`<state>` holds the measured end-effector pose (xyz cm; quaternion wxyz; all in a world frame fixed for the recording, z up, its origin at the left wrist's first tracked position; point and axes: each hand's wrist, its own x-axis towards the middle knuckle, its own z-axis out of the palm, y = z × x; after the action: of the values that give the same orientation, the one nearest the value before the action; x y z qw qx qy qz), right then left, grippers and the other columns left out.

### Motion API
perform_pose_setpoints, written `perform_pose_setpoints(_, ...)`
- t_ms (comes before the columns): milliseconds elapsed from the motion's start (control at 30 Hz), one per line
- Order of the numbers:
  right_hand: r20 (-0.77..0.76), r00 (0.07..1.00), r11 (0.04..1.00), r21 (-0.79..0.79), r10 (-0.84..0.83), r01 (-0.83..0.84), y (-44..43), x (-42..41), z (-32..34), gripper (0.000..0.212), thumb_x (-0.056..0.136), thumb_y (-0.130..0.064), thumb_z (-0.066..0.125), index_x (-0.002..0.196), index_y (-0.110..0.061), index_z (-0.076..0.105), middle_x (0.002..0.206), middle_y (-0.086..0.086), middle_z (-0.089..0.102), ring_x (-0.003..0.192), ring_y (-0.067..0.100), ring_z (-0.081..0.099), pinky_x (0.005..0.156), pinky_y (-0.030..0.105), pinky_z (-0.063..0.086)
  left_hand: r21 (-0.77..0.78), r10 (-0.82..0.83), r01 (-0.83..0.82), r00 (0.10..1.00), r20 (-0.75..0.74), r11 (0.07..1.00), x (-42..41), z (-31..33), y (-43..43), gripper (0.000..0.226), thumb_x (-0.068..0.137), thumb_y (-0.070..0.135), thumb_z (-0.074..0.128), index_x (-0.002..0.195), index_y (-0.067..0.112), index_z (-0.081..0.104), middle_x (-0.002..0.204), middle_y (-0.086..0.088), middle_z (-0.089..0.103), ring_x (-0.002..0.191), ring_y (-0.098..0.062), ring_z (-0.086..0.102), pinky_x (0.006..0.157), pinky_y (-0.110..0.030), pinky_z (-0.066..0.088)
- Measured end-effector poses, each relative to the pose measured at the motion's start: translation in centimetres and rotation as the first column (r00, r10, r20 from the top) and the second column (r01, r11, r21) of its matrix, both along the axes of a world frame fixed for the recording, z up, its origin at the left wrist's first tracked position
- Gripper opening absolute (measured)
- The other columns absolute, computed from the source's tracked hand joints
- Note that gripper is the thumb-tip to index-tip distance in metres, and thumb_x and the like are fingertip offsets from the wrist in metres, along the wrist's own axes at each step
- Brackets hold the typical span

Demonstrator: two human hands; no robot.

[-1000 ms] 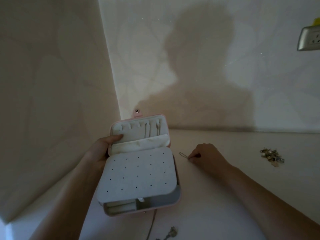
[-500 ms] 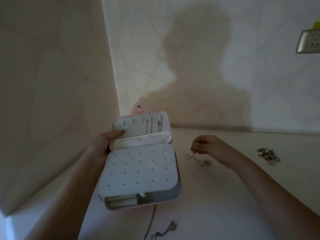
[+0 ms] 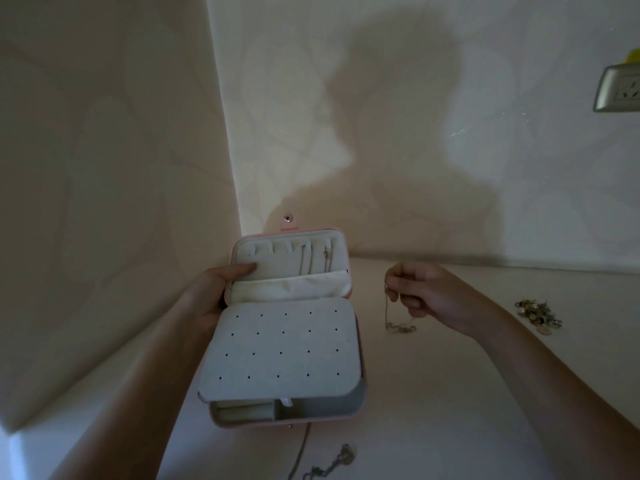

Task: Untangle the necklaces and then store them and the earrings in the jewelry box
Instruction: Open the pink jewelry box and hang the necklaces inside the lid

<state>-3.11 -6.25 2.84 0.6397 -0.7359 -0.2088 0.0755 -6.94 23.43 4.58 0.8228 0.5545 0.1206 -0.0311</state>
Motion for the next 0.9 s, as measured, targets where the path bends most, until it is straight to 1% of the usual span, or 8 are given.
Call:
perform_pose_setpoints(67, 0.005, 1.0, 1.0, -0.013, 0.016, -0.016, 0.0, -0.3, 0.5, 0.013, 0.096, -0.002, 0.05, 0.088, -0.007, 0.058, 0.073, 0.004, 0.065, 0.044, 0.005, 0.026, 0.041, 0.015, 0.022, 0.006, 0.0, 0.0, 1.0, -0.007, 1.0, 0.0, 0.1, -0.1, 0.041, 0.074, 0.014, 0.065, 0.112, 0.001, 0.064, 0.103, -0.023, 0.07, 0.092, -0.036, 0.069, 0.084, -0.049, 0.055)
perform_pose_setpoints(133, 0.028, 0.999, 0.999, -0.047, 0.023, -0.022, -0.3, -0.5, 1.2, 0.016, 0.095, 0.0, 0.049, 0.095, -0.008, 0.063, 0.079, 0.004, 0.07, 0.042, 0.004, 0.023, 0.041, 0.016, 0.017, 0.013, -0.011, 0.011, 1.0, -0.019, 1.0, -0.1, 0.2, -0.3, 0.038, 0.078, 0.014, 0.064, 0.113, 0.001, 0.064, 0.104, -0.024, 0.07, 0.096, -0.037, 0.067, 0.091, -0.051, 0.05)
perform_pose_setpoints(267, 0.093, 0.996, 0.993, -0.121, 0.007, 0.004, -0.8, -0.8, 2.8, 0.02, 0.094, 0.0, 0.052, 0.103, -0.008, 0.068, 0.085, 0.005, 0.073, 0.04, 0.004, 0.02, 0.041, 0.019, 0.013, 0.037, -0.025, 0.028, 0.997, -0.072, 0.999, -0.2, -0.2, -1.2, 0.026, 0.088, 0.016, 0.06, 0.108, 0.0, 0.064, 0.101, -0.025, 0.07, 0.091, -0.036, 0.066, 0.087, -0.049, 0.05)
perform_pose_setpoints(500, 0.222, 0.97, 0.975, -0.172, -0.103, 0.143, -2.0, -2.2, 6.2, 0.01, 0.088, -0.008, 0.064, 0.093, -0.009, 0.072, 0.08, 0.005, 0.074, 0.048, 0.009, 0.024, 0.044, 0.018, 0.02, 0.109, -0.022, 0.036, 0.991, -0.129, 0.993, 0.1, -1.9, -3.3, 0.033, 0.092, 0.026, 0.061, 0.111, -0.001, 0.061, 0.107, -0.023, 0.068, 0.095, -0.034, 0.065, 0.072, -0.043, 0.053)
perform_pose_setpoints(633, 0.268, 0.962, 0.959, -0.254, -0.059, 0.13, -2.3, -3.3, 7.9, 0.016, 0.093, -0.007, 0.058, 0.102, -0.012, 0.071, 0.089, 0.004, 0.075, 0.044, 0.007, 0.024, 0.045, 0.018, 0.022, 0.276, 0.002, 0.023, 0.996, -0.088, 0.961, 0.1, -2.9, -4.0, 0.036, 0.094, 0.022, 0.059, 0.116, -0.006, 0.059, 0.106, -0.024, 0.066, 0.091, -0.034, 0.064, 0.069, -0.039, 0.053)
perform_pose_setpoints(733, 0.245, 0.97, 0.941, -0.328, 0.006, 0.077, -2.1, -4.0, 9.4, 0.02, 0.096, -0.005, 0.054, 0.107, -0.013, 0.069, 0.097, 0.003, 0.075, 0.042, 0.008, 0.021, 0.048, 0.023, 0.022, 0.416, 0.042, -0.018, 0.998, -0.048, 0.909, 0.2, -3.5, -4.2, 0.034, 0.094, 0.016, 0.058, 0.115, -0.011, 0.058, 0.103, -0.024, 0.064, 0.093, -0.036, 0.063, 0.075, -0.039, 0.053)
perform_pose_setpoints(833, 0.234, 0.971, 0.937, -0.349, 0.052, 0.034, -1.7, -4.7, 10.7, 0.022, 0.096, -0.001, 0.051, 0.11, -0.008, 0.067, 0.1, 0.005, 0.075, 0.04, 0.006, 0.022, 0.048, 0.025, 0.02, 0.553, 0.046, -0.035, 0.999, -0.005, 0.833, 0.2, -3.9, -4.3, 0.016, 0.092, 0.014, 0.06, 0.091, -0.003, 0.061, 0.092, -0.018, 0.062, 0.089, -0.033, 0.061, 0.086, -0.045, 0.051)
perform_pose_setpoints(900, 0.236, 0.969, 0.944, -0.329, 0.073, 0.009, -1.4, -5.1, 11.3, 0.023, 0.095, 0.001, 0.051, 0.11, -0.006, 0.067, 0.101, 0.006, 0.074, 0.04, 0.005, 0.022, 0.045, 0.021, 0.018, 0.645, 0.056, -0.051, 0.998, 0.013, 0.762, 0.6, -4.3, -4.0, 0.02, 0.089, 0.014, 0.062, 0.072, 0.006, 0.056, 0.083, -0.015, 0.06, 0.082, -0.03, 0.058, 0.083, -0.043, 0.051)
